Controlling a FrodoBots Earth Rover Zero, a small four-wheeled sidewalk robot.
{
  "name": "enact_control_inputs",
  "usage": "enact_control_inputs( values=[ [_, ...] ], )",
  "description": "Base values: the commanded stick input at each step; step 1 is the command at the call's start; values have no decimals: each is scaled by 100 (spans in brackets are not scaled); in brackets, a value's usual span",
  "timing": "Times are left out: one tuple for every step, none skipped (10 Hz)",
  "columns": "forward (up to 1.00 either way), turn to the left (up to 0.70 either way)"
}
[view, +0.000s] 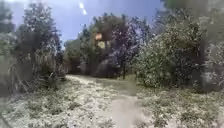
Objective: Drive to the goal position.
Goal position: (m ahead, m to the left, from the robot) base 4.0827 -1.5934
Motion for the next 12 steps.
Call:
enact_control_inputs(
  values=[
    [50, 0],
    [50, 0],
    [50, 0],
    [50, 0],
    [50, 0],
    [50, 0],
    [50, 0],
    [50, 0],
    [50, 0],
    [50, 0],
    [50, 0],
    [50, 0]
  ],
)
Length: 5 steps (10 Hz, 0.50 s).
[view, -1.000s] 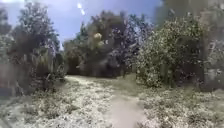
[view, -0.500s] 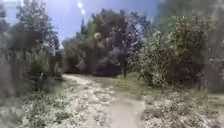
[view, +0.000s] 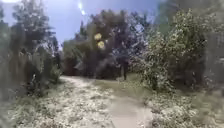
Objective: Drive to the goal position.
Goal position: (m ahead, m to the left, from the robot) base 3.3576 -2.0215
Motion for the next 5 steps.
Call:
enact_control_inputs(
  values=[
    [50, 0],
    [50, 0],
    [50, 0],
    [50, 0],
    [50, 0]
  ],
)
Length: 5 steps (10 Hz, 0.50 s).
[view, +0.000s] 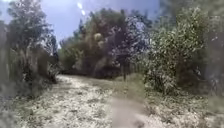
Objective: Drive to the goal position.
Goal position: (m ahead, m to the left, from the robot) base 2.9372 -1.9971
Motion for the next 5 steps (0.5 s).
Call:
enact_control_inputs(
  values=[
    [50, 0],
    [50, 0],
    [50, 0],
    [50, 0],
    [50, 0]
  ],
)
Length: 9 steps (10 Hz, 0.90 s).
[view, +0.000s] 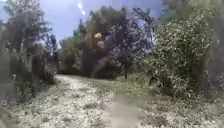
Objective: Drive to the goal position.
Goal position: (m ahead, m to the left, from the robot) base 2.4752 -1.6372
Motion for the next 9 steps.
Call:
enact_control_inputs(
  values=[
    [50, 0],
    [50, 0],
    [50, 0],
    [50, 0],
    [50, 0],
    [50, 0],
    [50, 0],
    [50, 0],
    [50, 0]
  ],
)
